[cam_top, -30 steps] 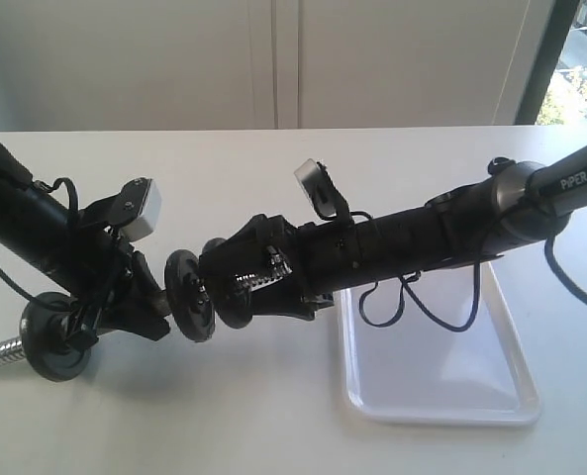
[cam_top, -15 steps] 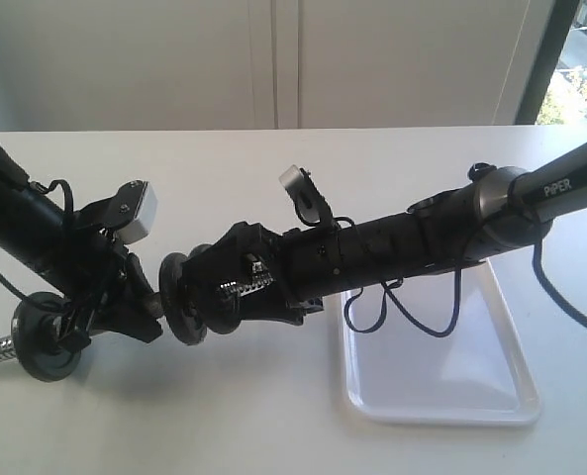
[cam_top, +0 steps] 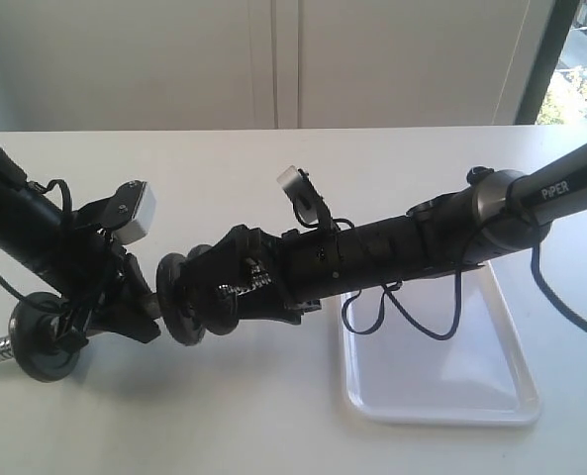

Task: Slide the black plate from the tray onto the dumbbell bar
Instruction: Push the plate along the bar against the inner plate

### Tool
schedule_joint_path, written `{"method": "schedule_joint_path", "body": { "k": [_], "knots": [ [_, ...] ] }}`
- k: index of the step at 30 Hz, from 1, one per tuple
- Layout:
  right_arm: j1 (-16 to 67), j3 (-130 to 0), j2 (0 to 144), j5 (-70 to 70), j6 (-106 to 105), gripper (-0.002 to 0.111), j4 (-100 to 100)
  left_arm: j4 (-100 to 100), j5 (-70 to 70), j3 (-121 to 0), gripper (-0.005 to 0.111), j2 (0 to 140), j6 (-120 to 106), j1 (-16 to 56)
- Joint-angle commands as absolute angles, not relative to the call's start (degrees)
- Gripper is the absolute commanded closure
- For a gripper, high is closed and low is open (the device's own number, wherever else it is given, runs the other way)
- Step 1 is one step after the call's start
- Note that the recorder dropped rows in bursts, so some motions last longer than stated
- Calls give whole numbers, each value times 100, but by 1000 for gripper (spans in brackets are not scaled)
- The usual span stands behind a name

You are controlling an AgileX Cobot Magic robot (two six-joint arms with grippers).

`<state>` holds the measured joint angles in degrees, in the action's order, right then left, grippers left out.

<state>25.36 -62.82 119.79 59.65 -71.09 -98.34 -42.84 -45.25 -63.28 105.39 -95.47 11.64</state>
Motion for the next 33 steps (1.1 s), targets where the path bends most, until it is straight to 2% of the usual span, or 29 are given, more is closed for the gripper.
{"method": "schedule_joint_path", "body": {
  "k": [1,4,7,9,14,15,33],
  "knots": [
    [2688,-6350,11885,6996,-7325,108,-9995,-5310,-4927,-6411,107,10326,-9471,1208],
    [2688,-6350,11885,6996,-7337,104,-9995,-5310,-4927,-6411,107,10326,-9471,1208],
    [2688,-6350,11885,6996,-7337,87,-9995,-5310,-4940,-6411,107,10326,-9471,1208],
    [2688,-6350,11885,6996,-7345,70,-9995,-5310,-4940,-6411,107,10326,-9471,1208],
    [2688,-6350,11885,6996,-7470,8,-9995,-5310,-4940,-6411,107,10326,-9471,1208],
    [2688,-6350,11885,6996,-7470,3,-9995,-5310,-4940,-6411,107,10326,-9471,1208],
    [2676,-6350,11885,6996,-7459,3,-9561,-5310,-4951,-6411,107,10326,-9471,1208]
  ]
}}
